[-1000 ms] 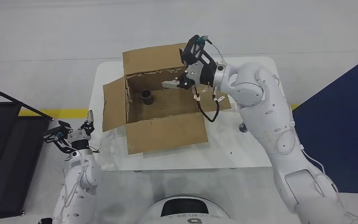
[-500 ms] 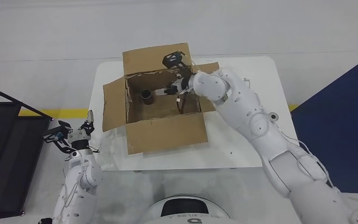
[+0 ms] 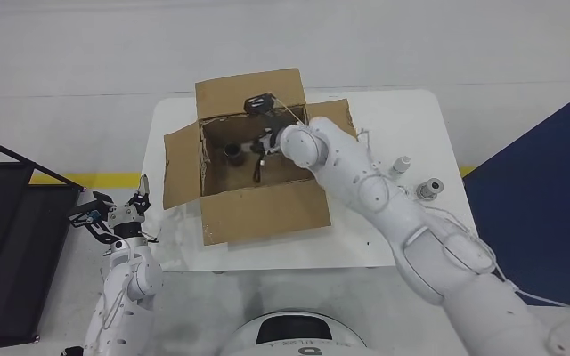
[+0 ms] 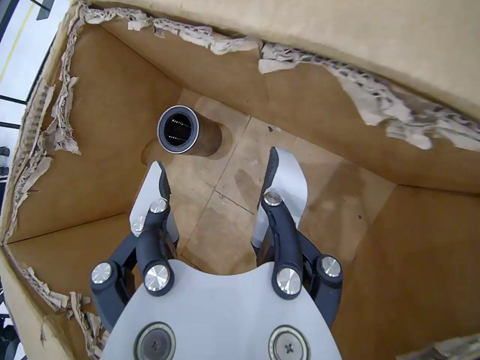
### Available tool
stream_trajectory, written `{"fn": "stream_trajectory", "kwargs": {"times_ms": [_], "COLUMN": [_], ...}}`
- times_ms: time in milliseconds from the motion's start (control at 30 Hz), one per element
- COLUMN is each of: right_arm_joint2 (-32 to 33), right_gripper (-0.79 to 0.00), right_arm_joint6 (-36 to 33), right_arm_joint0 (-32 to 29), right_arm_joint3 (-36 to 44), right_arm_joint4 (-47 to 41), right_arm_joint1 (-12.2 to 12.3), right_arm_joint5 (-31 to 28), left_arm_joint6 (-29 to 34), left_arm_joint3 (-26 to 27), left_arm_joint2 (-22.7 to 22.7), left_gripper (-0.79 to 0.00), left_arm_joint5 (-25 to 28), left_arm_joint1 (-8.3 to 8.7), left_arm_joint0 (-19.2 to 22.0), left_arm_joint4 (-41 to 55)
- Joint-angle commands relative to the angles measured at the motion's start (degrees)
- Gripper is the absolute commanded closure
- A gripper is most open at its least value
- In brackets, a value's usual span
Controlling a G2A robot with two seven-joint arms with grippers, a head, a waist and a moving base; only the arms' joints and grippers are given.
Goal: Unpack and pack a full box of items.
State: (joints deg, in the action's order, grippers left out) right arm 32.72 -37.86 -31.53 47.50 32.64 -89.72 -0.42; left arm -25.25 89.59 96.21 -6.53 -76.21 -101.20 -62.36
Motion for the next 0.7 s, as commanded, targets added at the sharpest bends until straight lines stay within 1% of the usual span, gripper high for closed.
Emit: {"fn": "stream_trajectory", "kwargs": {"times_ms": [0, 367, 667], "right_arm_joint2": [-1.16, -3.53, -5.4], "right_gripper": [-0.394, -0.388, -0.379], "right_arm_joint6": [0.99, 9.19, 11.66], "right_arm_joint0": [0.41, 2.14, 3.33], "right_arm_joint3": [-2.49, -12.67, -20.66], "right_arm_joint4": [-0.6, -3.57, -2.68], "right_arm_joint1": [-1.35, -7.43, -11.65], "right_arm_joint5": [-0.24, -0.57, -1.42], "left_arm_joint6": [0.0, 0.0, 0.0], "left_arm_joint3": [0.0, 0.0, 0.0], "left_arm_joint2": [0.0, 0.0, 0.0], "left_gripper": [-0.785, -0.785, -0.785], "left_arm_joint5": [0.0, 0.0, 0.0], "left_arm_joint1": [0.0, 0.0, 0.0], "left_arm_joint0": [0.0, 0.0, 0.0], "left_arm_joint4": [0.0, 0.0, 0.0]}}
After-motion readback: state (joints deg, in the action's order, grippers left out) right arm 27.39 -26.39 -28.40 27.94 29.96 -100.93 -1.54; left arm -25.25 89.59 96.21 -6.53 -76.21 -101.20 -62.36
